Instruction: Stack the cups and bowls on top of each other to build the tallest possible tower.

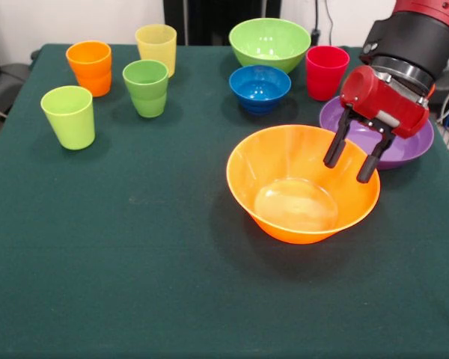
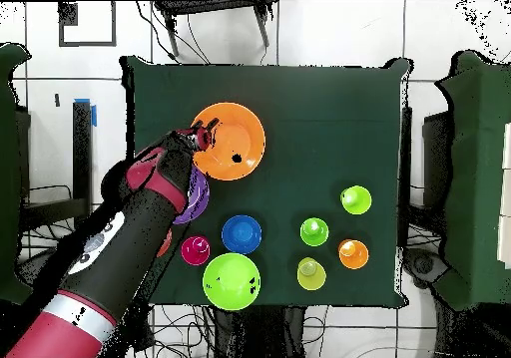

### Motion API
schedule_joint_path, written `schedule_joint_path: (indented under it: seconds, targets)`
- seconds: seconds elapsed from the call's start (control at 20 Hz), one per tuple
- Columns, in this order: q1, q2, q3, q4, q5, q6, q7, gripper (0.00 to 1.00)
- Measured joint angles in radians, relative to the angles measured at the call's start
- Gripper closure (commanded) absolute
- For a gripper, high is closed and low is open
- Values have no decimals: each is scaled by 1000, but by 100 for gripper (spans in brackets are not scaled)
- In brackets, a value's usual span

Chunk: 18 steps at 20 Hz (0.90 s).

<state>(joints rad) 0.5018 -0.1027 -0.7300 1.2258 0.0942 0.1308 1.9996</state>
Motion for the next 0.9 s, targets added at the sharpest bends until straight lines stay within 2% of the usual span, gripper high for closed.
schedule_joint_path:
  seconds: [0.3,0.7,0.85,0.9]
  targets:
    - [-43,-48,42,13,0,0,0,0]
    - [-49,-98,61,37,0,0,0,0]
    - [-64,-133,110,53,0,0,0,0]
    - [-82,-156,151,65,0,0,0,0]
